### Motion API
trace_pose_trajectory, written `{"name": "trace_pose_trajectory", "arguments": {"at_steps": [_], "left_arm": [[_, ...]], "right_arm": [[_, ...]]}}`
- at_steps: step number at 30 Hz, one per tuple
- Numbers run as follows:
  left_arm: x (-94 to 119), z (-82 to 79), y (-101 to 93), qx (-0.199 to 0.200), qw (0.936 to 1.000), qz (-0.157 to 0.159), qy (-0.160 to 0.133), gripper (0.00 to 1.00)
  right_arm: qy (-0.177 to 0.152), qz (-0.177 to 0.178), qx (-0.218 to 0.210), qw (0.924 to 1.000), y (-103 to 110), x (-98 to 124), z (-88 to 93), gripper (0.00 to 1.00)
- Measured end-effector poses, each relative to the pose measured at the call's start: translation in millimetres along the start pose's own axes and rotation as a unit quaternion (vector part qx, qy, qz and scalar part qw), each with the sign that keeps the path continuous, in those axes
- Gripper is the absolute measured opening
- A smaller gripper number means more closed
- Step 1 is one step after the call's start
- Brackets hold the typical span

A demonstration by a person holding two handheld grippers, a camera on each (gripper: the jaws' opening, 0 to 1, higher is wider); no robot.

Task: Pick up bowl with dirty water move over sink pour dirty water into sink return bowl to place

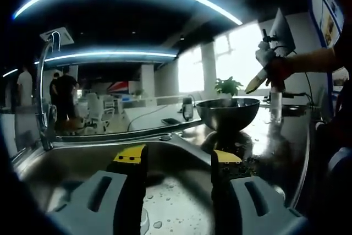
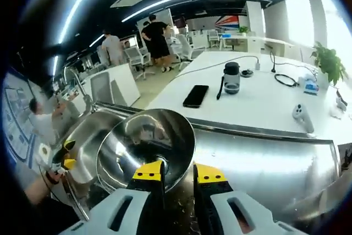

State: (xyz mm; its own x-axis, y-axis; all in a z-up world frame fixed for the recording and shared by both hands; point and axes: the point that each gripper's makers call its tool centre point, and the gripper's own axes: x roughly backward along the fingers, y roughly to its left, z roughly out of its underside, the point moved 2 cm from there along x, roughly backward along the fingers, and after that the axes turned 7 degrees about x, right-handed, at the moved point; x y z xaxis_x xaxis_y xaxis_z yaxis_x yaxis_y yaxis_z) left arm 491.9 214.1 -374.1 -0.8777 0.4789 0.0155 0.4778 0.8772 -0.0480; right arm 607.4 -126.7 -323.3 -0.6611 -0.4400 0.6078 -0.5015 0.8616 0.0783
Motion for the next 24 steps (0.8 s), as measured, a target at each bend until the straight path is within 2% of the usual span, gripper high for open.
{"name": "trace_pose_trajectory", "arguments": {"at_steps": [4, 5, 9, 12, 16, 18, 24], "left_arm": [[0, 0.2, -0.3, 0.000, 1.0000, -0.001, 0.001, 0.45], [0, 0.4, 0.0, -0.001, 1.0000, -0.001, 0.001, 0.45], [0, 0.6, 0.4, -0.002, 1.0000, 0.000, 0.001, 0.45], [-1, 0.5, 0.6, -0.001, 1.0000, 0.000, 0.001, 0.45], [-1, 1.4, 0.0, -0.004, 1.0000, 0.000, 0.003, 0.45], [-1, 1.5, 0.6, -0.003, 1.0000, -0.001, 0.004, 0.45], [-1, 1.7, 1.1, -0.005, 1.0000, -0.001, 0.004, 0.45]], "right_arm": [[0.028, -0.003, 0.002, 0.9996, 0, -5, 1.7, 0.11], [0.034, 0.001, 0.013, 0.9993, -2, -7, 1.7, 0.11], [0.045, -0.007, 0.021, 0.9988, -8, -13, -3.3, 0.11], [0.052, -0.011, 0.019, 0.9984, -5, -14, -1.3, 0.11], [0.075, -0.013, 0.039, 0.9964, -5, -18, 6.0, 0.11], [0.082, -0.006, 0.053, 0.9952, -8, -19, 9.2, 0.11], [0.102, 0.007, 0.054, 0.9933, -7, -23, 14.8, 0.11]]}}
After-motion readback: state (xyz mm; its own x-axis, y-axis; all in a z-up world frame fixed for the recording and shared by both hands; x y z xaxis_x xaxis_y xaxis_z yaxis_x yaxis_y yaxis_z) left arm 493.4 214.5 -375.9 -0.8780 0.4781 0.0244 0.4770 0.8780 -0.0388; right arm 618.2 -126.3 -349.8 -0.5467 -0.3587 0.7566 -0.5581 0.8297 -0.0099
